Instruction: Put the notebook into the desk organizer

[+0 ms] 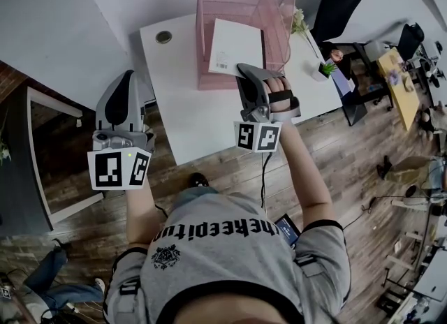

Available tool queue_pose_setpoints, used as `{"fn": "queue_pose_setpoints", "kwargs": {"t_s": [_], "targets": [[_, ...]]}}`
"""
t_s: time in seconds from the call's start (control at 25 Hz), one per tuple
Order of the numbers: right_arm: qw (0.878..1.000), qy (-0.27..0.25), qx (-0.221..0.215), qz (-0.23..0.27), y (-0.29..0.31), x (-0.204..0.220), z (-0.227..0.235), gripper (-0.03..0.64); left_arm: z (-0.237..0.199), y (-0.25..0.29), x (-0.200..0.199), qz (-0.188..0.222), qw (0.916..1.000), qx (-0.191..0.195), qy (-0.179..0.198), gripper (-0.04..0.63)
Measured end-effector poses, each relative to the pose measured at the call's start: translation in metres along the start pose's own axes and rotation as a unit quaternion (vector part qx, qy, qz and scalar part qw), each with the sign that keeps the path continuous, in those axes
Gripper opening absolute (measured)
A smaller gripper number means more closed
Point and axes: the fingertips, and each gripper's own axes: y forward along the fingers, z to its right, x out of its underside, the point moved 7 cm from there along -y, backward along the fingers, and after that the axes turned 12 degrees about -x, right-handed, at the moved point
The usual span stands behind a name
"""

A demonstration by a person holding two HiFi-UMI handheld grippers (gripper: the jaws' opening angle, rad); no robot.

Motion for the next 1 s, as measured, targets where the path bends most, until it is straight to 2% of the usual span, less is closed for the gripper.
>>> {"fn": "queue_pose_setpoints", "kwargs": {"t_s": [0.32, 0.6, 1.0], "targets": [[0.999, 0.009, -0.045, -0.017, 0.013, 0.008, -0.012, 0.031, -0.001, 0.004, 0.004, -0.005, 1.0, 0.001, 0.0, 0.003], [0.998, 0.001, -0.053, -0.033, 0.022, 0.016, -0.011, 0.035, -0.002, 0.007, 0.008, -0.011, 0.9999, 0.001, 0.001, 0.003], [0.992, 0.044, -0.115, -0.028, 0.028, 0.015, -0.008, 0.087, -0.006, 0.009, 0.01, -0.014, 0.9999, 0.002, -0.001, 0.003]]}}
